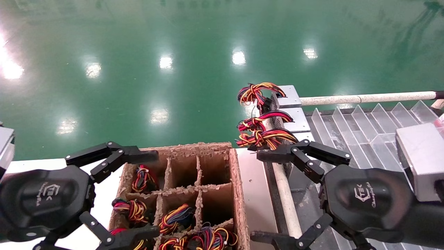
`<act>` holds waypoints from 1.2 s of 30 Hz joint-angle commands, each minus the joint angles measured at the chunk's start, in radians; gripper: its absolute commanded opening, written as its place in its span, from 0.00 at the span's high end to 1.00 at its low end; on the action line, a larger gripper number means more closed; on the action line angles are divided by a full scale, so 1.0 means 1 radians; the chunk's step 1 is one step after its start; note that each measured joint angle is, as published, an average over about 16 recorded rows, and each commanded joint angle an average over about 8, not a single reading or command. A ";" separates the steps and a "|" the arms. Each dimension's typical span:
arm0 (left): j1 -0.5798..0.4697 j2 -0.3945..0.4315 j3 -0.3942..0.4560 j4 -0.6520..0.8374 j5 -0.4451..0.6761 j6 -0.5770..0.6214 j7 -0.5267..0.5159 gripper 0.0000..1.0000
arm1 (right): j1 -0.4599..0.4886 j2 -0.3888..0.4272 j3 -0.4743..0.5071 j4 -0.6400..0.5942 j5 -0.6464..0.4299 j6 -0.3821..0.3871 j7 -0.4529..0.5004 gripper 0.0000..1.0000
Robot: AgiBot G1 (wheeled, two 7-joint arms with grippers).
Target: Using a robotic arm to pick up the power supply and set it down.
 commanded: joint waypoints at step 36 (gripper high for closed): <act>0.000 0.000 0.000 0.000 0.000 0.000 0.000 1.00 | -0.007 0.005 -0.015 -0.013 -0.028 -0.009 -0.004 0.00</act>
